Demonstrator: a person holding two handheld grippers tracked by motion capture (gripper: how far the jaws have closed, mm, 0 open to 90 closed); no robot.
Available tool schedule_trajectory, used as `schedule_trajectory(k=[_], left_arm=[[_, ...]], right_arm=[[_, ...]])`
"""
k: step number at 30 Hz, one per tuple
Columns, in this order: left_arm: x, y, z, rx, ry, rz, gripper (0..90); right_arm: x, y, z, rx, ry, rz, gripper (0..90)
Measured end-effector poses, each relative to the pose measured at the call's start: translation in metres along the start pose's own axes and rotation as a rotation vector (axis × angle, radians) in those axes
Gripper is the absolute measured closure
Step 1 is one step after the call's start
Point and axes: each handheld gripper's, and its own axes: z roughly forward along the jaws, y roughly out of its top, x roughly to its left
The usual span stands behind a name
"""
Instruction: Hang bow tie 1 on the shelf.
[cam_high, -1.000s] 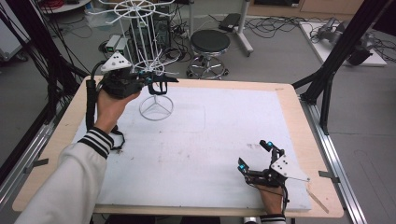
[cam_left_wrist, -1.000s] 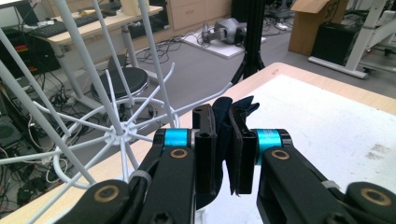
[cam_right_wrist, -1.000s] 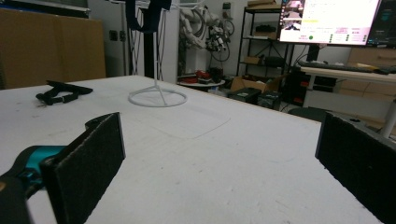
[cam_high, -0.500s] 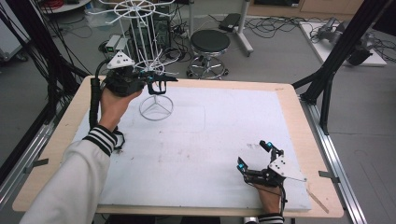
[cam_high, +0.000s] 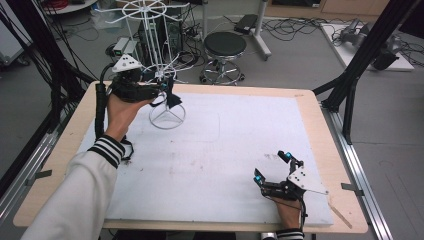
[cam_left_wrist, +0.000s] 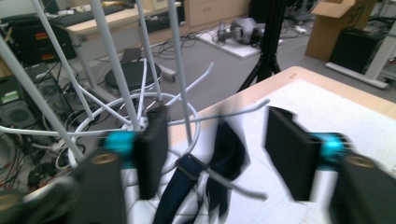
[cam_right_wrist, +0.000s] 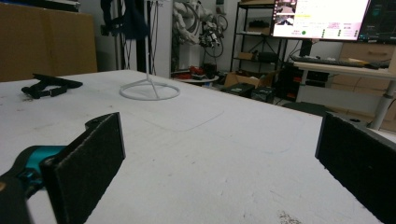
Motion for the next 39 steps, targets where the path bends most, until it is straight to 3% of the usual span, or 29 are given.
schedule_trajectory(k=[4,8,9,10,11,20,29,39], left_arm=[[-0.002,0.001,-0.003,-0.036,-0.022,0.007,26.4],[-0.005,0.0,-0.008,-0.09,-0.037,0.024,23.5],[-0.007,-0.002,-0.012,-0.125,-0.047,0.033,21.5],[-0.007,-0.002,-0.012,-0.125,-0.047,0.033,21.2],[-0.009,-0.005,-0.018,-0.149,-0.053,0.047,21.1],[-0.007,-0.03,-0.044,-0.21,-0.074,0.11,18.5],[0.001,-0.071,-0.075,-0.252,-0.073,0.08,18.5],[0.006,-0.1,-0.089,-0.294,-0.095,0.059,17.5]], right_arm=[[0.0,0.0,0.0,0.0,0.0,-0.001,0.6],[0.0,0.0,0.0,0.001,-0.001,0.0,0.6],[0.0,0.0,0.0,0.002,-0.002,0.0,0.6],[0.0,0.0,0.0,0.002,-0.002,0.0,0.6],[0.0,0.0,0.0,0.002,-0.002,0.005,0.6],[-0.004,-0.001,-0.002,-0.019,-0.006,0.052,0.6],[-0.007,-0.002,-0.002,-0.031,-0.016,0.065,0.6],[-0.006,-0.002,-0.003,-0.036,-0.02,0.06,0.6]])
